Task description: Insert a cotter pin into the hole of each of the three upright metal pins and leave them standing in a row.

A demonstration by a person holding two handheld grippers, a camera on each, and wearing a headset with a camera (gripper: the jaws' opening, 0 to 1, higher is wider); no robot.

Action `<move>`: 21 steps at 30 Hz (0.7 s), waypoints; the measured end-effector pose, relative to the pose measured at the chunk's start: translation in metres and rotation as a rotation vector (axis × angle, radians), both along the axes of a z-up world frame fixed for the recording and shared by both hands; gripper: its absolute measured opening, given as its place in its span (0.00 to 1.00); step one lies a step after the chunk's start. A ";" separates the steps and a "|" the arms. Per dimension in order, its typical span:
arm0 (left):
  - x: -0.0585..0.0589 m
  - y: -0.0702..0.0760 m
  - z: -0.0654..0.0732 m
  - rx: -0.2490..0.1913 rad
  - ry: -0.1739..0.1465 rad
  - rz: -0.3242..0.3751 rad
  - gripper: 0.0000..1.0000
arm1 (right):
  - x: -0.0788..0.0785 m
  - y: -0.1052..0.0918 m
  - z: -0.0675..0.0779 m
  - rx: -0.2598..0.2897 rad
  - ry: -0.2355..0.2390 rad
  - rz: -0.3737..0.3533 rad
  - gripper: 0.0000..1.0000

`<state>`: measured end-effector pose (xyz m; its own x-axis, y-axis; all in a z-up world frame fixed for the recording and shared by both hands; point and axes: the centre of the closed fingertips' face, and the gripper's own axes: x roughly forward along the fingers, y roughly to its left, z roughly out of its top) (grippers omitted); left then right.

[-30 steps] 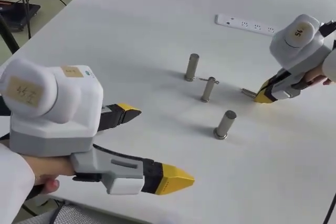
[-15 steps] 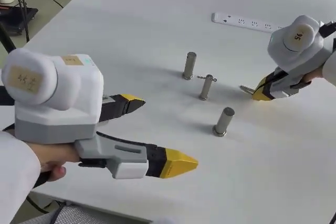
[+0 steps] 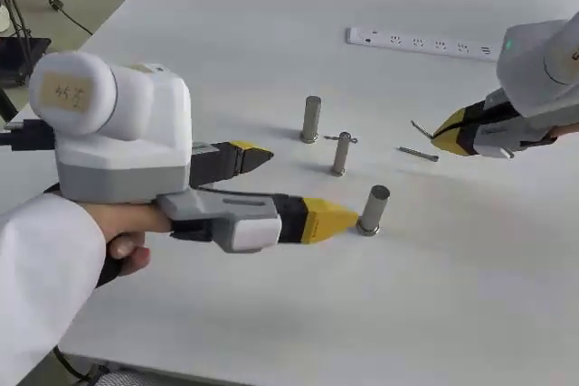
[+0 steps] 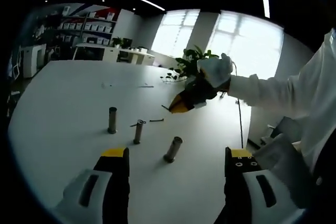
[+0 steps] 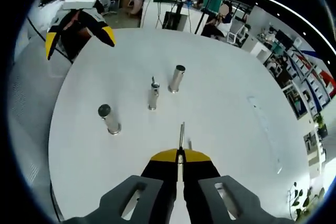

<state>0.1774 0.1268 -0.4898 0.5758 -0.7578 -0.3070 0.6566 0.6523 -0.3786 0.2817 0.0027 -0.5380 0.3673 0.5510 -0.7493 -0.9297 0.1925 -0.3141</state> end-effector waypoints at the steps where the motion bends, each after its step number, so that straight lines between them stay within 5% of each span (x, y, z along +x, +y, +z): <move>1: 0.004 -0.001 0.003 -0.013 -0.006 0.007 0.61 | -0.004 0.001 0.003 0.006 -0.014 0.006 0.00; 4: 0.012 -0.007 0.009 -0.063 0.017 0.005 0.59 | -0.016 0.002 0.011 0.013 -0.071 0.026 0.00; 9: 0.019 -0.025 0.009 -0.058 0.064 -0.043 0.53 | -0.039 0.006 0.026 0.061 -0.128 0.031 0.00; 12: 0.021 -0.037 0.011 -0.075 0.076 -0.071 0.51 | -0.050 0.008 0.040 0.028 -0.235 0.068 0.00; 15: 0.021 -0.048 0.014 -0.090 0.086 -0.107 0.39 | -0.064 0.015 0.045 0.048 -0.229 0.080 0.00; 21: 0.019 -0.074 0.015 -0.141 0.168 -0.159 0.27 | -0.081 0.024 0.046 0.061 -0.234 0.110 0.00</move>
